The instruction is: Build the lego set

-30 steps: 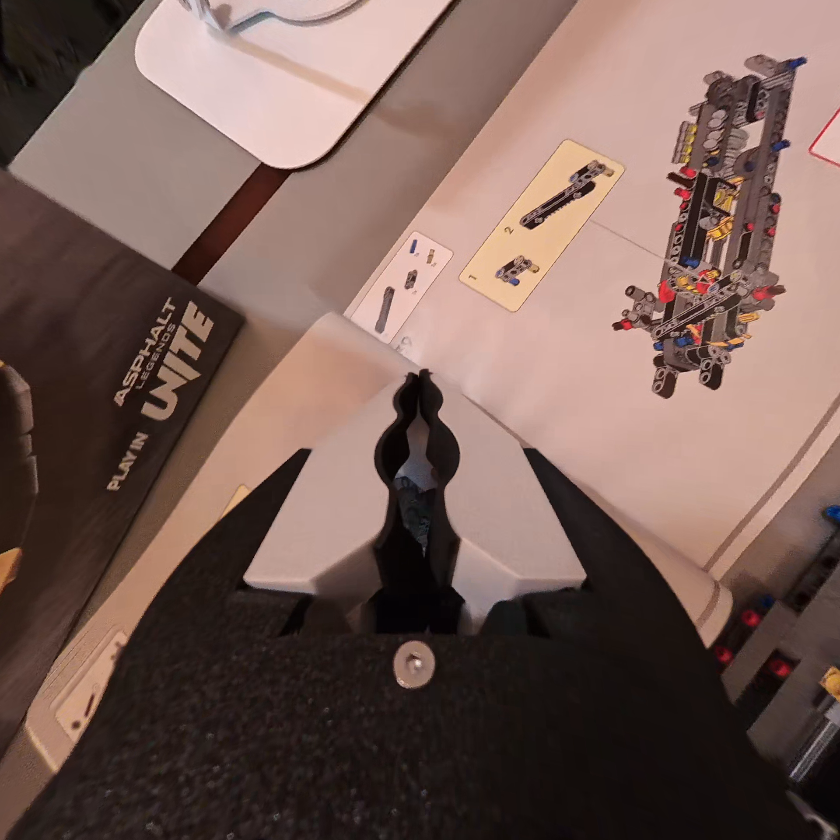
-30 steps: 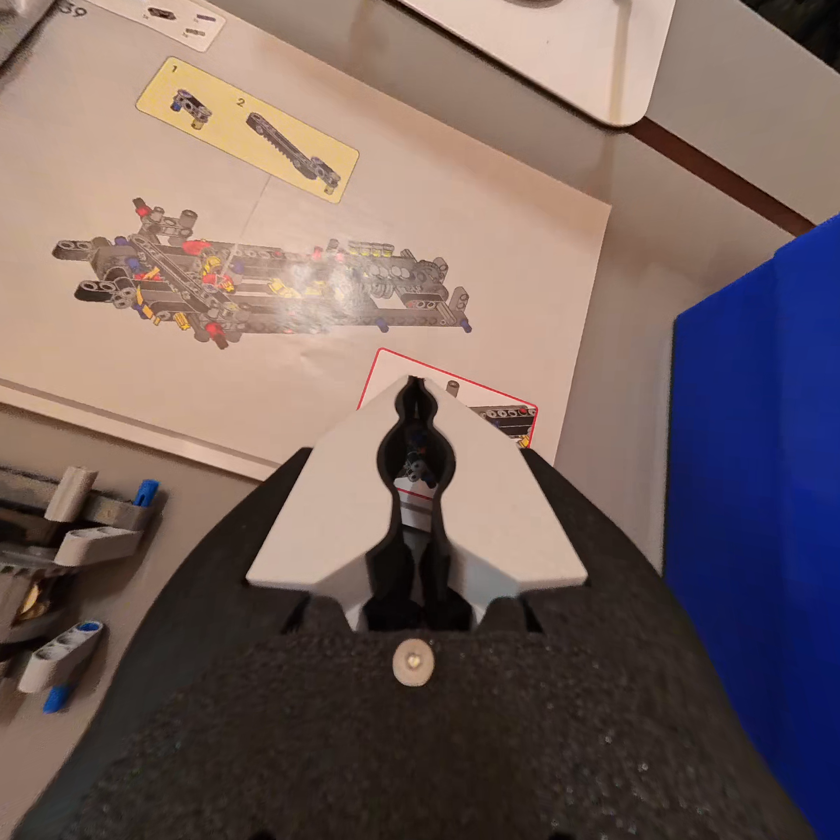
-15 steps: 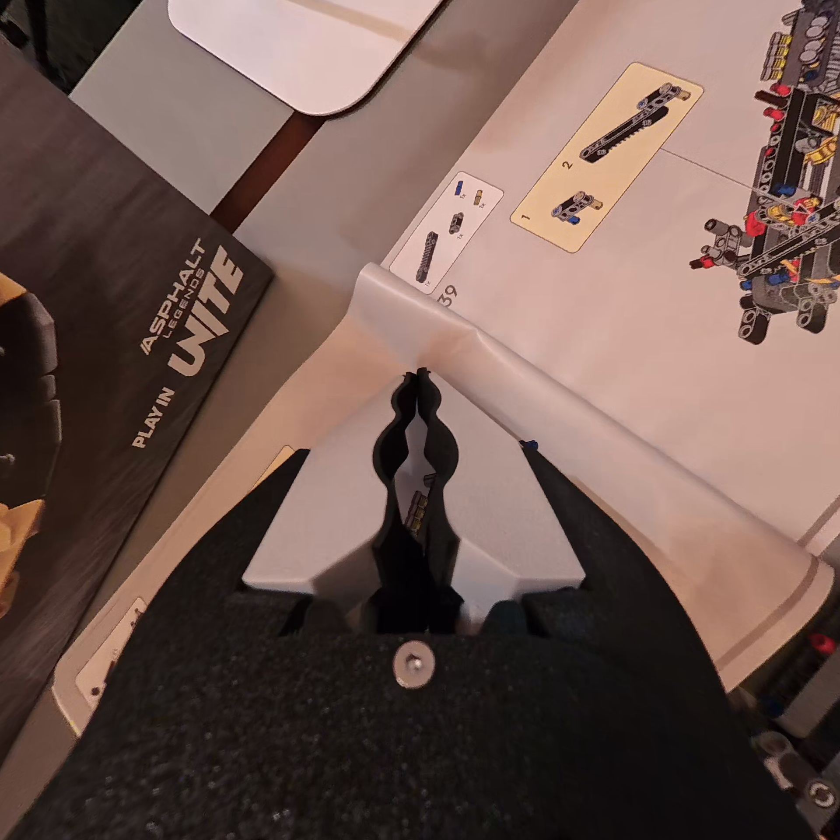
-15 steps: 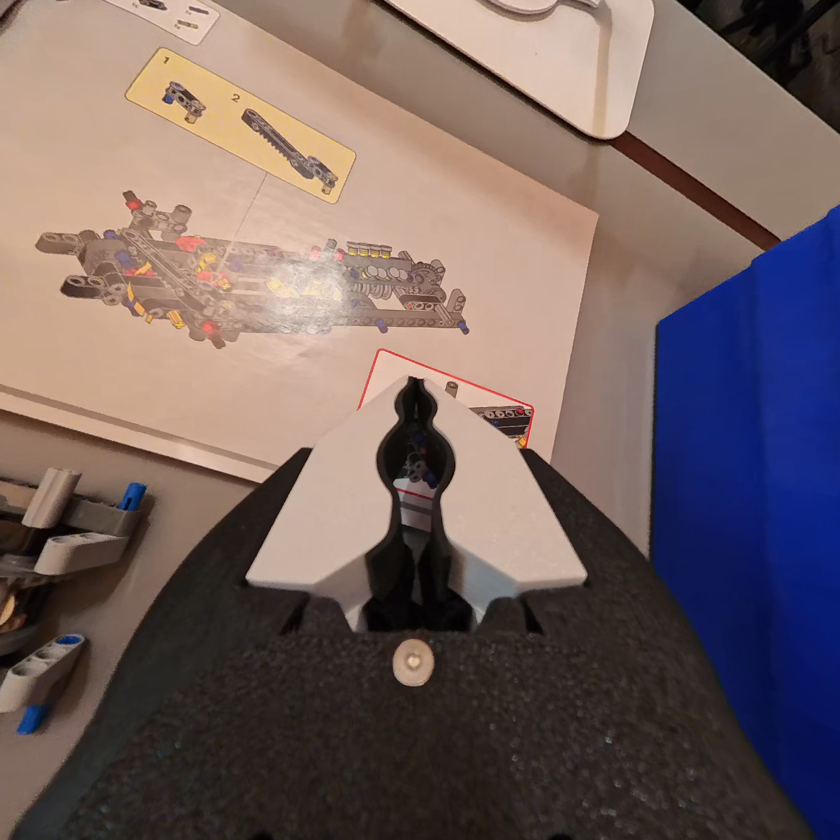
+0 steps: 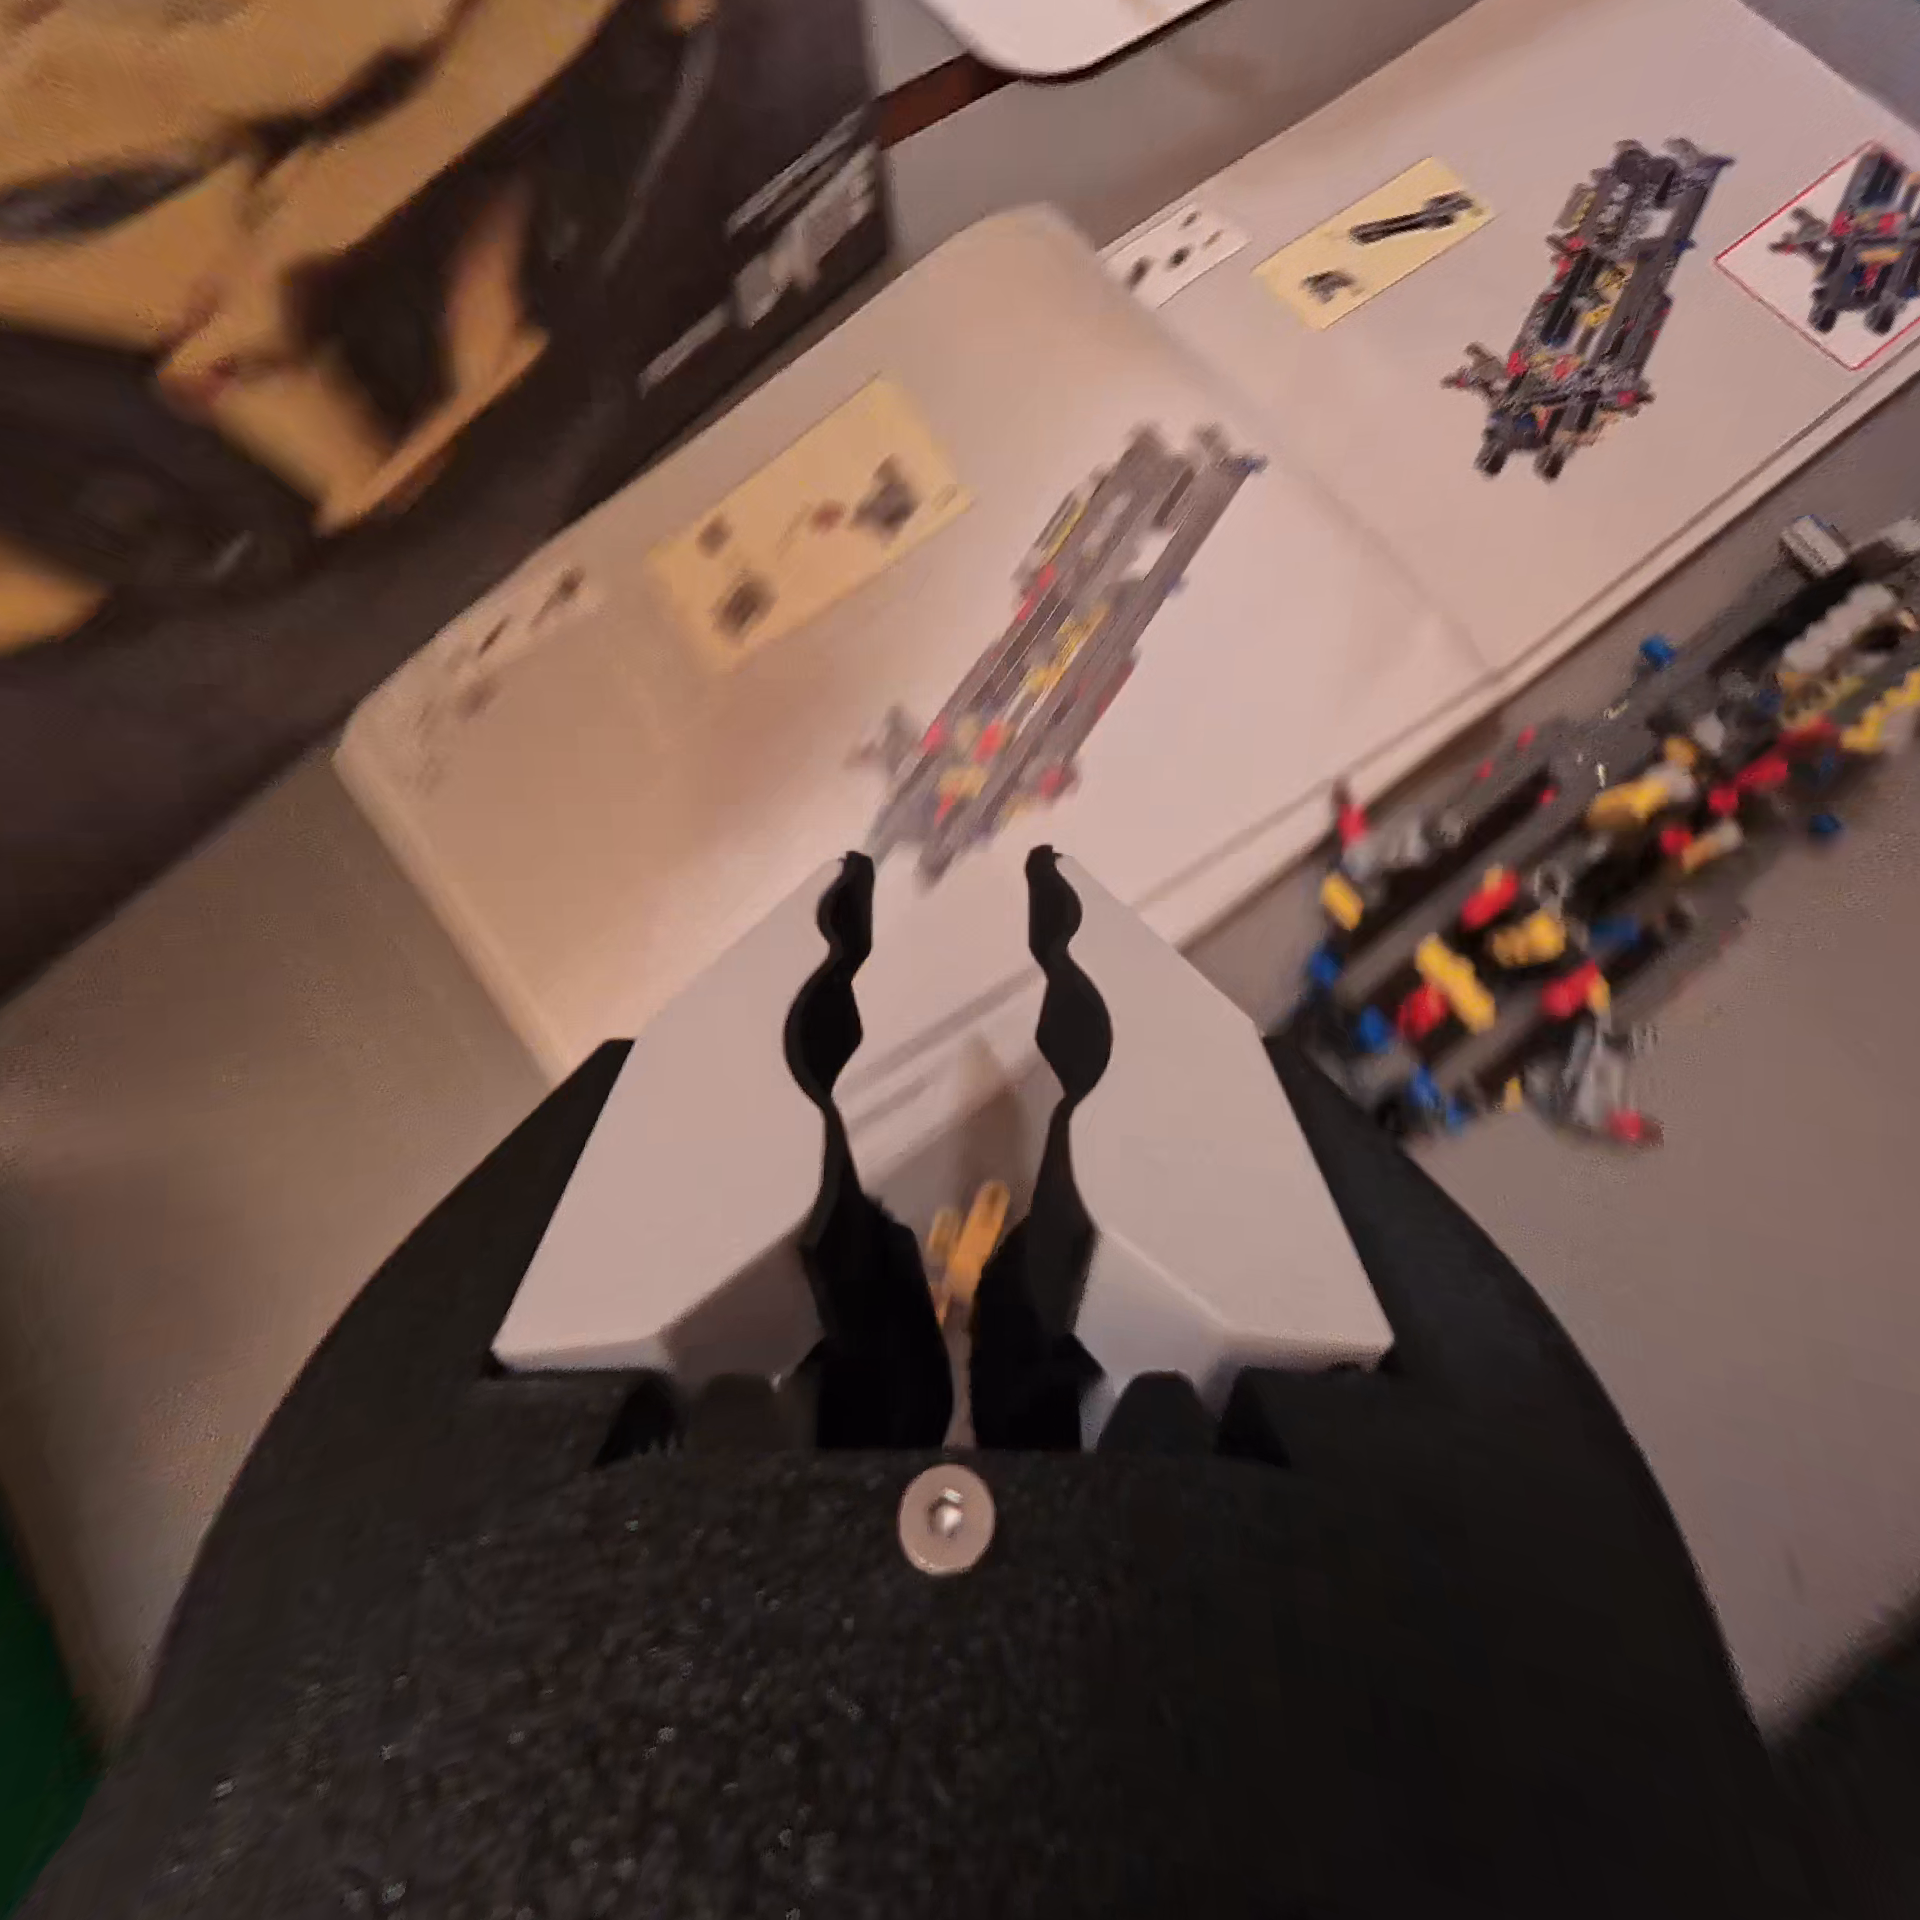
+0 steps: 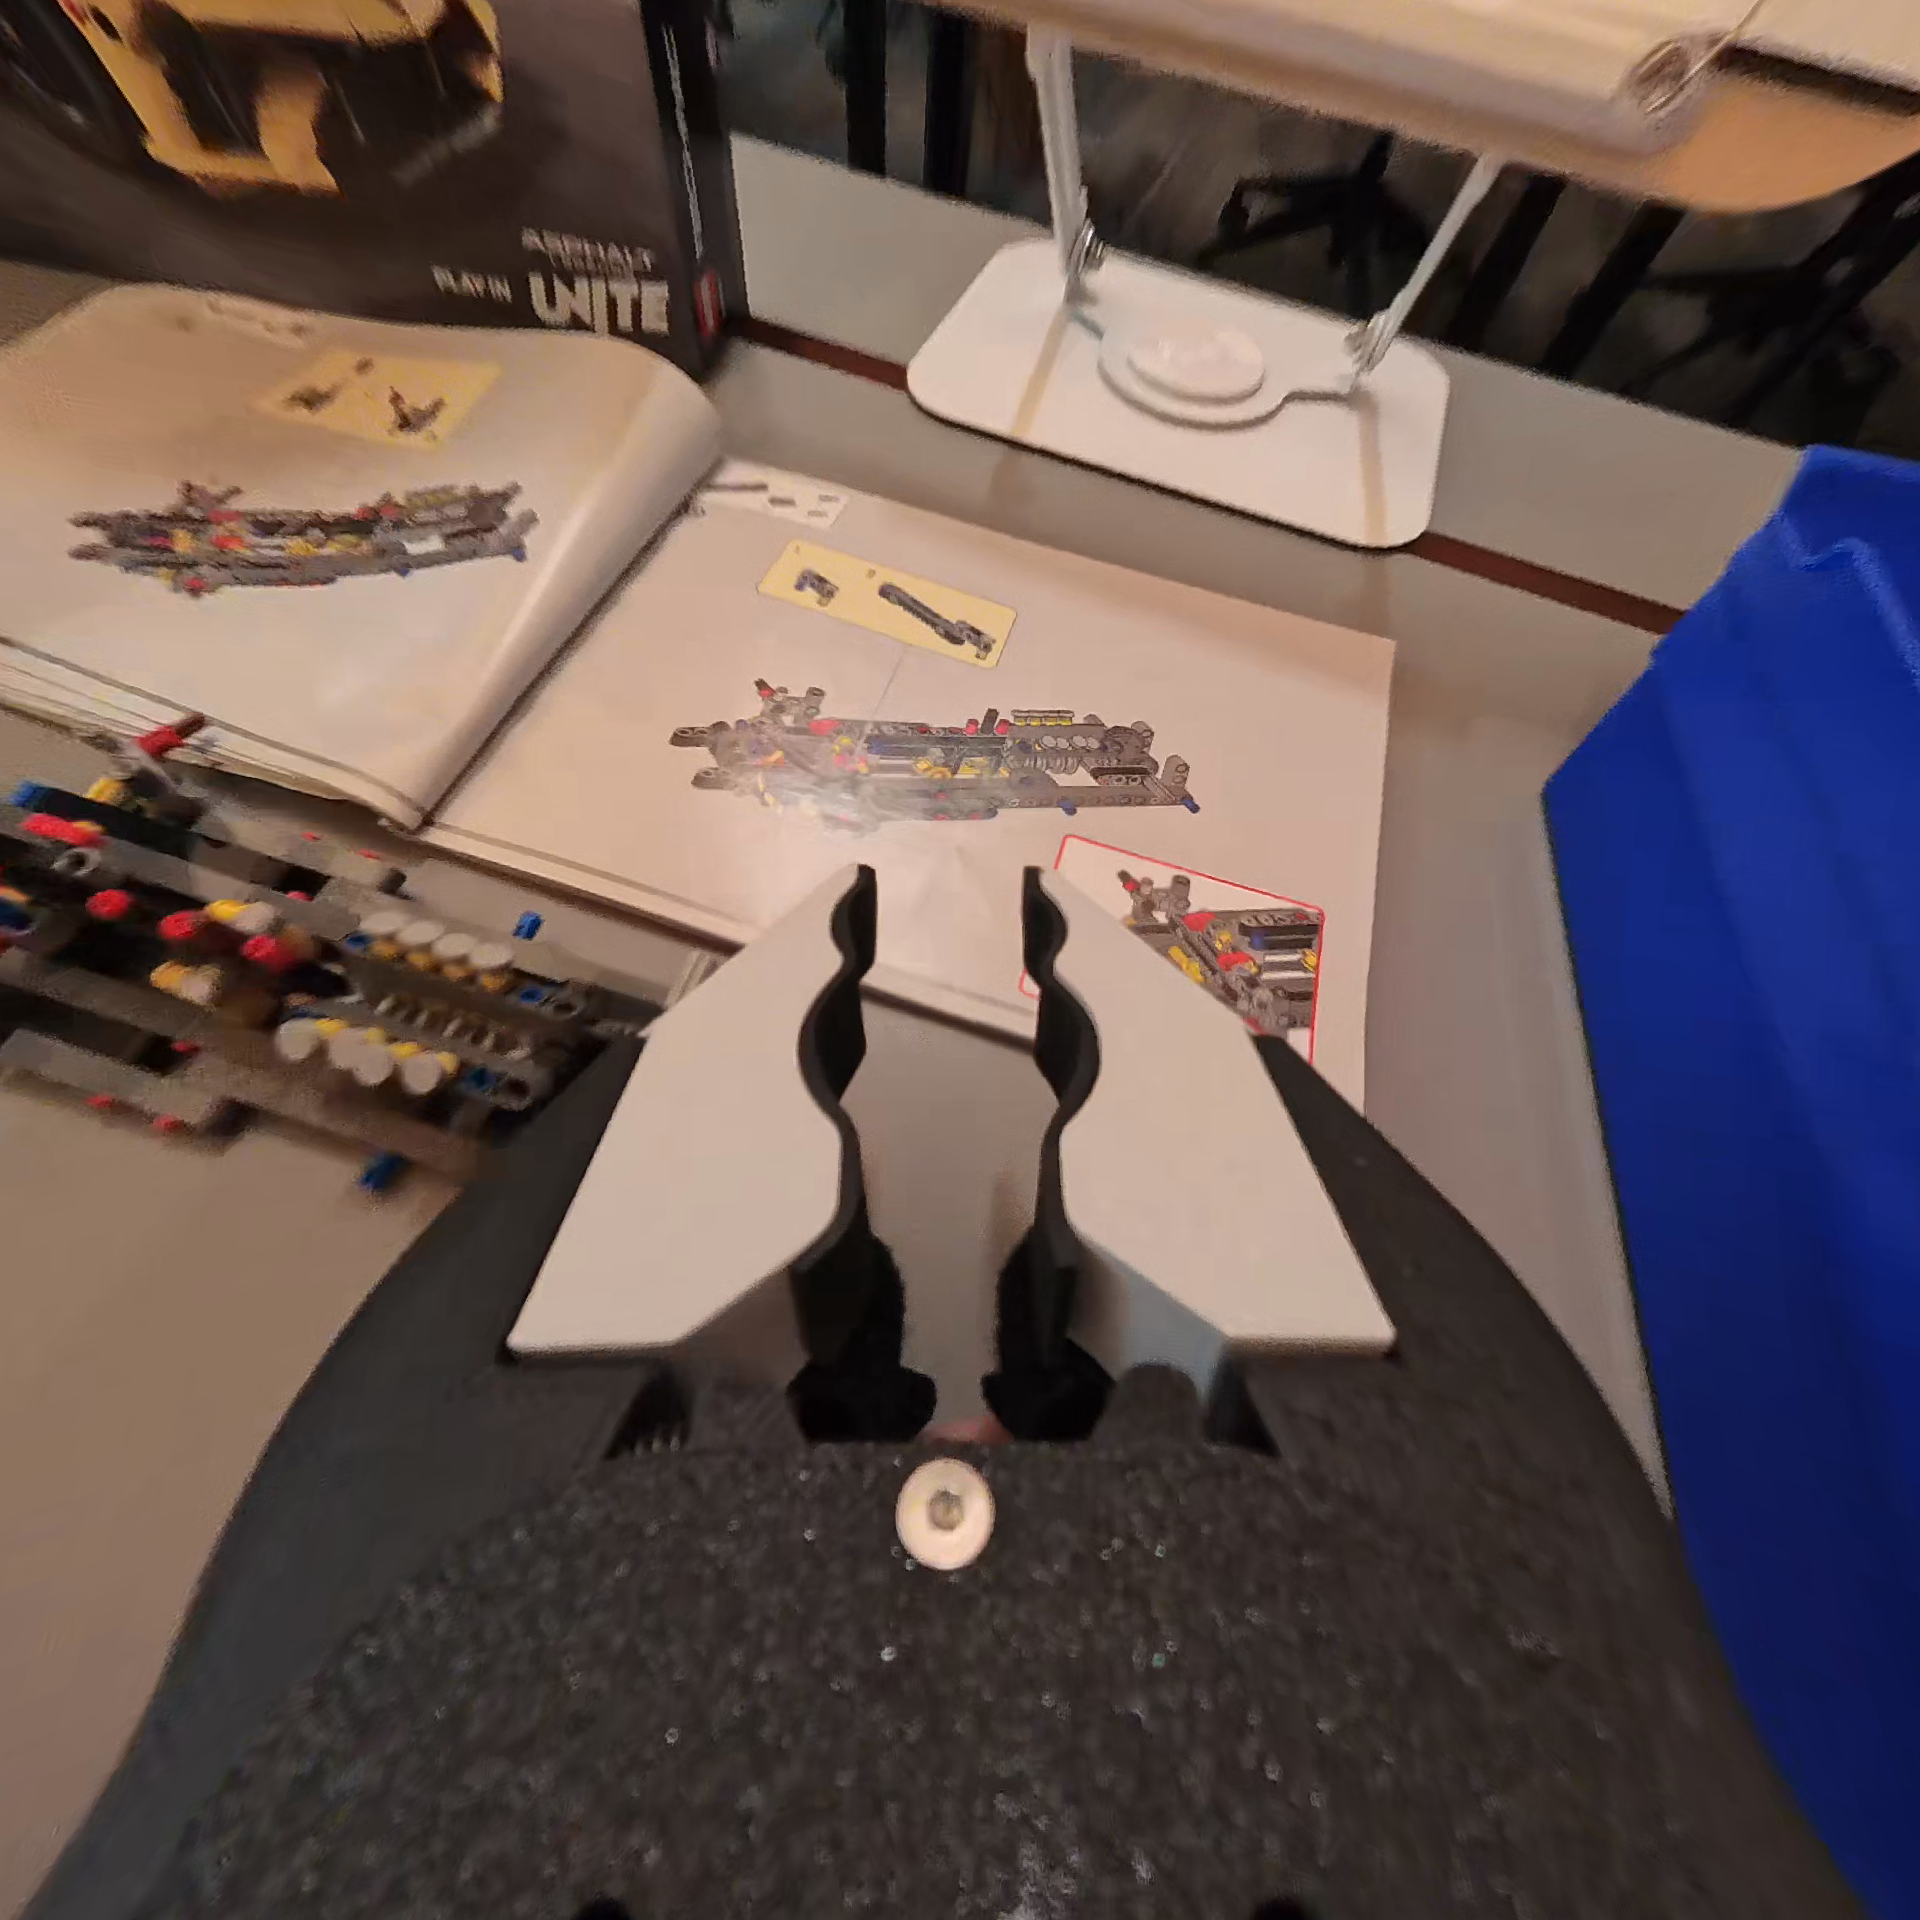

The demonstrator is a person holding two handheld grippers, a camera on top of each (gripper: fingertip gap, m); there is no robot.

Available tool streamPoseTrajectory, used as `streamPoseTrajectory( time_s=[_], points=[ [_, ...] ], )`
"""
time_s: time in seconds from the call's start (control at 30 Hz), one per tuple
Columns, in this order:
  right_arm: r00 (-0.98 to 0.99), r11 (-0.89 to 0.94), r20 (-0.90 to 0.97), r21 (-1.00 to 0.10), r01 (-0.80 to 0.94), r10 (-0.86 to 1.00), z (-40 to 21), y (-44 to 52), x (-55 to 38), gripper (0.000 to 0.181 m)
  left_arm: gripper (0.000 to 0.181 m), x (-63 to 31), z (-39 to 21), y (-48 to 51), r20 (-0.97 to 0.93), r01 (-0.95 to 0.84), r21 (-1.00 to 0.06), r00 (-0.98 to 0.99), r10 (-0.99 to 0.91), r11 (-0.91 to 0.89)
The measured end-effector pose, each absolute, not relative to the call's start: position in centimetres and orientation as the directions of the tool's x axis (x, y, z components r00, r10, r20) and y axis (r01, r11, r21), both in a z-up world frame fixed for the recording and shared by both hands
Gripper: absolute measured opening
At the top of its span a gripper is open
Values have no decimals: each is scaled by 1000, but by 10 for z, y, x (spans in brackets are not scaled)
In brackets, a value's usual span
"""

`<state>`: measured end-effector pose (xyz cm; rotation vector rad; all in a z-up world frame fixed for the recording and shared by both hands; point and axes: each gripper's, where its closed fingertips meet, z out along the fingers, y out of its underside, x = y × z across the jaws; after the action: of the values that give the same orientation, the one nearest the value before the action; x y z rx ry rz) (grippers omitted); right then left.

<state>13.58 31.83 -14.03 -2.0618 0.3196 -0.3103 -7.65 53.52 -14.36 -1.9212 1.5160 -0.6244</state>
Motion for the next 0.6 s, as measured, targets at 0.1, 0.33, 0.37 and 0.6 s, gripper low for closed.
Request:
streamPoseTrajectory(
  time_s=[0.1,0.33,0.37,0.6],
  points=[
    [940,-373,28,-922,-107,-339,-133,301,111,26,39,-171,-134,546,36,-689,-678,315,-948,-255],
    [970,-309,10,-949,-68,-244,-133,296,70,22,36,-286,-179,528,-99,-877,-449,240,-966,-172],
    [971,-296,41,-955,-32,-236,-129,297,67,19,36,-291,-187,531,-135,-896,-417,229,-964,-155],
    [982,-298,78,-954,23,-172,-130,300,53,16,16,-288,-201,542,-137,-902,-401,230,-963,-158]
  ],
)
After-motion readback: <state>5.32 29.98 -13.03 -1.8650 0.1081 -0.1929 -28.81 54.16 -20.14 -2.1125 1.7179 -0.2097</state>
